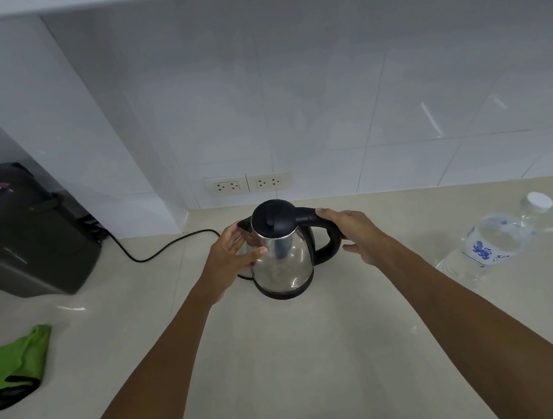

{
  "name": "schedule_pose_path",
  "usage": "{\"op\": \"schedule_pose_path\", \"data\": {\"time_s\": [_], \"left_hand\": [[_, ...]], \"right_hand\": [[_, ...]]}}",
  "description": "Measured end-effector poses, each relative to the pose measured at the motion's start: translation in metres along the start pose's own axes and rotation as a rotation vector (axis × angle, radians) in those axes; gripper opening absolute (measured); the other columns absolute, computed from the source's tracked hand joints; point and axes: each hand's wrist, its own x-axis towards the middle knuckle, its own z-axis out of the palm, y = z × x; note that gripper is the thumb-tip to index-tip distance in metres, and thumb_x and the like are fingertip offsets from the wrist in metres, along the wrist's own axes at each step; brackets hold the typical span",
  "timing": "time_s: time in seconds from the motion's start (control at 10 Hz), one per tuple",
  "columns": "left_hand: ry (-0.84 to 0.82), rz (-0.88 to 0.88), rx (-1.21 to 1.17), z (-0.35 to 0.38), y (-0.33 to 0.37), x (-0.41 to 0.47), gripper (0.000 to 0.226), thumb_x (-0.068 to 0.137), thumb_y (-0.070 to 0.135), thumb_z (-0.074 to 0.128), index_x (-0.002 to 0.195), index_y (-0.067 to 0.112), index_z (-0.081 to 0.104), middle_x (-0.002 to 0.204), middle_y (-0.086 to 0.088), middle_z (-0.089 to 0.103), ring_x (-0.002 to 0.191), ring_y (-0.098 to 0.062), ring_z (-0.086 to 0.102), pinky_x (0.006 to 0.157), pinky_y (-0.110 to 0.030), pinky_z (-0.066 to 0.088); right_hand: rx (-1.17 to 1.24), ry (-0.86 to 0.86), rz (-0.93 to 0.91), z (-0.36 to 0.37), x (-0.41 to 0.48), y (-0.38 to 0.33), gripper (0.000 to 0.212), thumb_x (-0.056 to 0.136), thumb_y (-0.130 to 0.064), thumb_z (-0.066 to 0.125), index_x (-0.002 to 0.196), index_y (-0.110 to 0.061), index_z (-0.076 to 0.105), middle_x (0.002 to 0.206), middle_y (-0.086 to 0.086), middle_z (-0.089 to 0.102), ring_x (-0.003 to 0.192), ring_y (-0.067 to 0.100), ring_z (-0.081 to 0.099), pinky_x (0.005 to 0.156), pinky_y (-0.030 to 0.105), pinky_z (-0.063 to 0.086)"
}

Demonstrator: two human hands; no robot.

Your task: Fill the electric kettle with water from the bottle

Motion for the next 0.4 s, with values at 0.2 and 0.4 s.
{"op": "schedule_pose_path", "data": {"time_s": [0.2, 0.4], "left_hand": [[-0.004, -0.031, 0.333, -0.002, 0.023, -0.003, 0.092, 0.068, 0.042, 0.099, 0.145, 0.027, 0.052, 0.145, 0.003, 0.061, 0.141, -0.024, 0.057, 0.115, -0.052, 0.049], [0.06, 0.027, 0.707, 0.015, 0.054, -0.045, 0.092, 0.09, 0.037, 0.086, 0.161, 0.009, 0.034, 0.16, -0.013, 0.046, 0.147, -0.031, 0.046, 0.11, -0.037, 0.041]], "right_hand": [[-0.281, 0.062, -0.152, 0.0, -0.018, 0.001, 0.066, 0.088, -0.069, 0.058, 0.113, -0.009, 0.063, 0.11, 0.004, 0.062, 0.109, 0.027, 0.059, 0.092, 0.042, 0.047], [-0.972, 0.272, -0.452, 0.018, -0.069, 0.008, 0.073, 0.091, -0.067, 0.052, 0.143, -0.017, 0.044, 0.143, 0.007, 0.051, 0.123, 0.036, 0.052, 0.095, 0.047, 0.047]]}}
